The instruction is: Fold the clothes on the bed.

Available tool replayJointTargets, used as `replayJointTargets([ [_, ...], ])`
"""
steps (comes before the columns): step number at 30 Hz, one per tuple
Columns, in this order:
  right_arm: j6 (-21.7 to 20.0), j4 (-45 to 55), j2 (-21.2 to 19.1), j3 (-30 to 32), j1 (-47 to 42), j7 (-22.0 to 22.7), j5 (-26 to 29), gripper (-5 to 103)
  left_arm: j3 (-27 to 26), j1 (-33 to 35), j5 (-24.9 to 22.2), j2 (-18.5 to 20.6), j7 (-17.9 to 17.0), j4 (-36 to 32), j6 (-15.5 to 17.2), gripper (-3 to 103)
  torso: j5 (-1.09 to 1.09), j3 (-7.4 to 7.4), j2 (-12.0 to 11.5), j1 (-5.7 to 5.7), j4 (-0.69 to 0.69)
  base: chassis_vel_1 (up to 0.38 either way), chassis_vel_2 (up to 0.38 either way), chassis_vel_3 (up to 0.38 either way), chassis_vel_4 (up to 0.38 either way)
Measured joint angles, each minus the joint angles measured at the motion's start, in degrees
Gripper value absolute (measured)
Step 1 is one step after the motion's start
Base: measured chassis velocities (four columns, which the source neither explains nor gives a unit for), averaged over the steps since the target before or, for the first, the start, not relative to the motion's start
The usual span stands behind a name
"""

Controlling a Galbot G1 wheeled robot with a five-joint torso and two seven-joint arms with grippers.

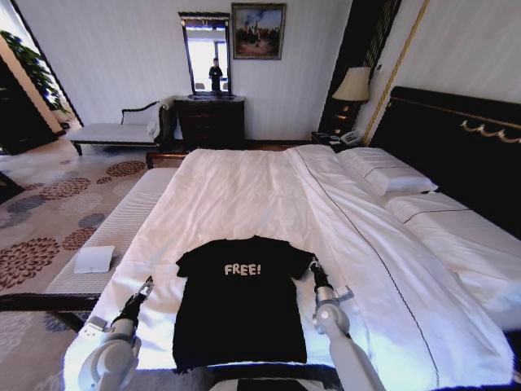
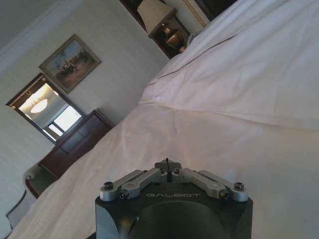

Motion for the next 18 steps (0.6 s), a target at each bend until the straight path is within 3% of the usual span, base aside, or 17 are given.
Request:
replayJointTargets([
  [18,-0.4,-1.7,-1.0,0.7,1.2,1.3,-0.5,0,0.1,0.4,0.0,0.4,0.0,-0.1,-0.2,100,0.00,0.00,0.0,0.00,0.01,0.000,0.000,0.000,0.000],
])
